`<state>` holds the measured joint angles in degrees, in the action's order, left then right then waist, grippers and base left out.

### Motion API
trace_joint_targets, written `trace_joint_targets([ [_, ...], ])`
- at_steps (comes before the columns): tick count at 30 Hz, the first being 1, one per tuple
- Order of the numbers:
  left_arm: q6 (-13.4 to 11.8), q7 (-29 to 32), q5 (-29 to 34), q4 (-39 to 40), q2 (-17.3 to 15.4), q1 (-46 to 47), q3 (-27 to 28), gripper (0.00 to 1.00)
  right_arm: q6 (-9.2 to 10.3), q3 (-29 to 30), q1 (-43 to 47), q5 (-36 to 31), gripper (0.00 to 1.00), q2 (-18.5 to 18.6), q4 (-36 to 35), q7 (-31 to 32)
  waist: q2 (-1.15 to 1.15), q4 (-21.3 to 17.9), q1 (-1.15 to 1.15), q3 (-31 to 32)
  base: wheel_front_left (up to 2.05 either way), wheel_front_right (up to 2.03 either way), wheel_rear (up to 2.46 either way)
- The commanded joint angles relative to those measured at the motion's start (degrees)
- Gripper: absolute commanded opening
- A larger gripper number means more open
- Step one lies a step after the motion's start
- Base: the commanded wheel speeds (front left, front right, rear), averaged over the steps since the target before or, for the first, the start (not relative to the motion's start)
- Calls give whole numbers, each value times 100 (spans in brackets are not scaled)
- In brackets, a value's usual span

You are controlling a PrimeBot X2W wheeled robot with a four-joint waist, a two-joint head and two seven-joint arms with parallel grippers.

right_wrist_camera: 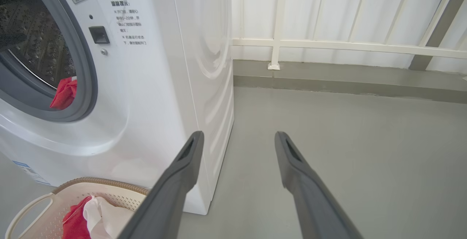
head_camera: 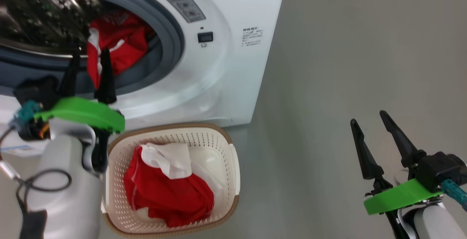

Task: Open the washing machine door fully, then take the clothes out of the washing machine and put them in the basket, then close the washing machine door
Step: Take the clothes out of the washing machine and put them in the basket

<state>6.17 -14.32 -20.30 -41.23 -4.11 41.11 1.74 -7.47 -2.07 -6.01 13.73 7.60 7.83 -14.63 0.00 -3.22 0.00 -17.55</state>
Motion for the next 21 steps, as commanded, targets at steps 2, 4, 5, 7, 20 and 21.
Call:
trace_joint_targets([
  [2, 53, -68, 66, -103, -236, 413, 177, 100, -2, -141, -181, 62, 100, 118, -165, -37, 0, -5, 0, -381, 0, 0, 0],
  [4, 69, -68, 77, -311, -305, 669, 180, 100, -2, -195, -264, 69, 100, 132, -178, -37, 0, -41, 0, -523, 0, 0, 0],
  [5, 78, -68, 81, -414, -348, 795, 177, 100, -2, -226, -308, 73, 100, 139, -186, -37, 0, -64, 0, -590, 0, 0, 0],
  [7, 90, -68, 85, -644, -437, 1057, 176, 100, -2, -267, -388, 85, 100, 158, -198, -37, 0, -103, 0, -723, 0, 0, 0],
  [20, 110, 460, -105, -2514, -923, 2672, 49, 100, -2, -394, -748, 165, 100, 180, -259, -37, 0, -361, 0, -1329, 0, 0, 0],
  [21, 78, 542, -96, -2617, -962, 2747, 35, 100, -2, -398, -763, 169, 100, 171, -255, -37, 0, -381, 0, -1347, 0, 0, 0],
])
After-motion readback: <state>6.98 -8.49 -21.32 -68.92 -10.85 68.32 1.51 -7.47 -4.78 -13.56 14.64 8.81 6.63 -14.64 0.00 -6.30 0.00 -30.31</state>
